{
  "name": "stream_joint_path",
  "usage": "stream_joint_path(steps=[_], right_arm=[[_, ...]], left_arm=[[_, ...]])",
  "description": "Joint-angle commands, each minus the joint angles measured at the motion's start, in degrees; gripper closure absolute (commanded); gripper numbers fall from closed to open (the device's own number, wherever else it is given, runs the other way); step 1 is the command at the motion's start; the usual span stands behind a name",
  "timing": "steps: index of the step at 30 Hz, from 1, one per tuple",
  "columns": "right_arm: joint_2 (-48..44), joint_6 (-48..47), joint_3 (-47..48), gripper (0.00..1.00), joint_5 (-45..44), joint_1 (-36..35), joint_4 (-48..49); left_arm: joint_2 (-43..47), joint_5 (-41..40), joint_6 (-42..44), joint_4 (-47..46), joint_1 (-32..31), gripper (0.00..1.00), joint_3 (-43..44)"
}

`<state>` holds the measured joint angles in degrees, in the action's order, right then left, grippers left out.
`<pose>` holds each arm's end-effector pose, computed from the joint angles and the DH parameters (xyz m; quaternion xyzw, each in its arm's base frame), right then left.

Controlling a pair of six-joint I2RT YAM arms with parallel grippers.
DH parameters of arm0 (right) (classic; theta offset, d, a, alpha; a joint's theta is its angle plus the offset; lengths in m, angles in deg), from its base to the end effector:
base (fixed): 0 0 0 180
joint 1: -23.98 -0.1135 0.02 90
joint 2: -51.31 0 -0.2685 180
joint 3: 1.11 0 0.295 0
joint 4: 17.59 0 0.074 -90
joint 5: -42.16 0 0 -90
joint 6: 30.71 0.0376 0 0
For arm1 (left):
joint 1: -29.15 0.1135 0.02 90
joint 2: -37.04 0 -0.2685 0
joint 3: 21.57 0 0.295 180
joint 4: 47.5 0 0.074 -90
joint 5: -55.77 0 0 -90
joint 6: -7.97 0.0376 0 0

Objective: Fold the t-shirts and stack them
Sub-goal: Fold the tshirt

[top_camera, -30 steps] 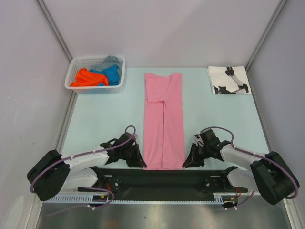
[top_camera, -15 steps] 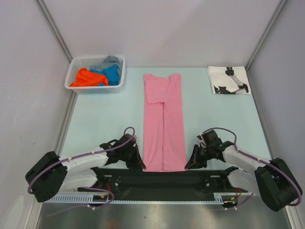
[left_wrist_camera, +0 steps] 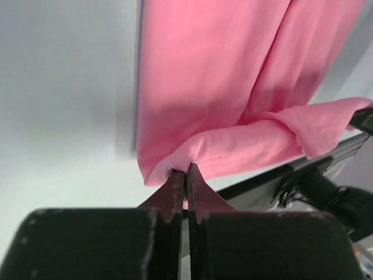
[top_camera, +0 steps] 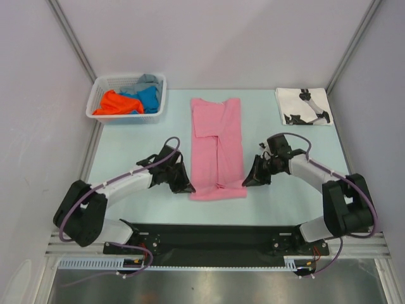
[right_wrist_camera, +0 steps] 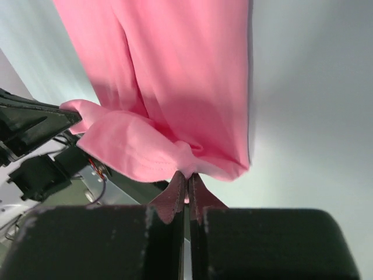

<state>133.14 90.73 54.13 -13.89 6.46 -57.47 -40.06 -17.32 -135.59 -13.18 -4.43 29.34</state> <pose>0.2680 0.1066 0.1508 0.0544 0.9367 0.3409 0.0590 0.2263 -0.1634 0.1493 -0.1291 0.9485 -0.2765 0.0844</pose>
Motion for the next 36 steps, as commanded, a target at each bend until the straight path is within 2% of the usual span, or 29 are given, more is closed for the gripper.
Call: stream_joint_path(steps=[1,8,15,26,36], right_arm=[[5.79,-4.28,7.88,1.0,0.76,2.13,-2.27],[18.8,-6.65,23.34,1.0,1.82,4.69,-4.63],[28.3,-7.53,35.31,1.0,3.05,6.44,-7.19],[36.12,-6.04,45.87,1.0,4.98,8.38,-8.42],[41.48,-5.16,52.55,1.0,5.68,8.73,-8.95]], left_arm=[[-4.19,0.94,5.74,0.88,3.34,1.0,7.65],[-18.59,1.81,10.49,3.51,7.21,1.0,23.73],[-25.54,2.69,12.07,5.09,10.64,1.0,32.08],[-34.07,4.19,13.57,7.47,14.59,1.0,42.99],[-39.87,6.03,13.92,7.82,16.0,1.0,48.97]])
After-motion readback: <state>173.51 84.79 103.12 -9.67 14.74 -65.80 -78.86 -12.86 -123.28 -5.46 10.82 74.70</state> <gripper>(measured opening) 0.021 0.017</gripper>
